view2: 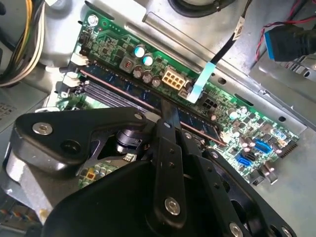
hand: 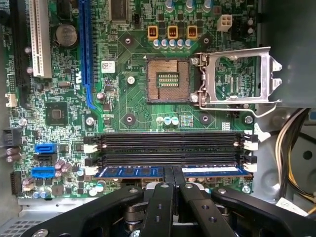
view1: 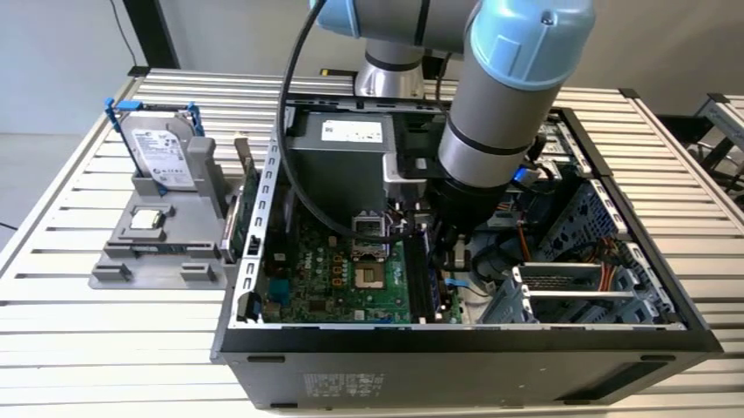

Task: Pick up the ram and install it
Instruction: 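Press down the ram until it locks into place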

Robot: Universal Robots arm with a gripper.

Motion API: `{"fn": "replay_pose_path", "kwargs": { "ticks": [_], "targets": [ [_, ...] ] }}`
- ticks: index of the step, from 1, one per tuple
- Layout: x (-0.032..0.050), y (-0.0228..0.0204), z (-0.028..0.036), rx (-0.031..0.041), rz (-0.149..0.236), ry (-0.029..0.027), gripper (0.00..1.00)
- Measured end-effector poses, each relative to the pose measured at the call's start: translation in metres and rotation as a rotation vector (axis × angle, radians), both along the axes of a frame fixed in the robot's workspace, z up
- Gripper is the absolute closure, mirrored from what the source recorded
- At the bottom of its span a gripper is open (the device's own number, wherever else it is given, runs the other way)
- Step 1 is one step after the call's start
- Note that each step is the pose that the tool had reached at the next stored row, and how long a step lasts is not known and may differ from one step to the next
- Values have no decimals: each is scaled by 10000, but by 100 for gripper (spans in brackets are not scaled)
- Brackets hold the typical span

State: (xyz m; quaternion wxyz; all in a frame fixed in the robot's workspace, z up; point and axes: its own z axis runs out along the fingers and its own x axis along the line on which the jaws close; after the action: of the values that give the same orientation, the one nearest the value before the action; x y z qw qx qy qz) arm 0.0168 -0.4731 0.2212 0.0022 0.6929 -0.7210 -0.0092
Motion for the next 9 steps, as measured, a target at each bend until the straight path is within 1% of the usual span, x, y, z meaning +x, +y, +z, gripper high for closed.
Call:
{"fn": "replay_pose_path", "kwargs": {
  "ticks": [1, 3, 4, 6, 7, 9],
  "targets": [
    [0, 0, -20, 5, -1, -1, 100],
    [0, 1, -50, -6, -1, 1, 100],
    [1, 8, -30, -35, -3, 7, 100],
    [1, 12, 29, 42, -3, -11, 100],
    [1, 11, 79, 25, -3, -6, 100],
    [1, 8, 172, 19, -2, -6, 100]
  ]
}}
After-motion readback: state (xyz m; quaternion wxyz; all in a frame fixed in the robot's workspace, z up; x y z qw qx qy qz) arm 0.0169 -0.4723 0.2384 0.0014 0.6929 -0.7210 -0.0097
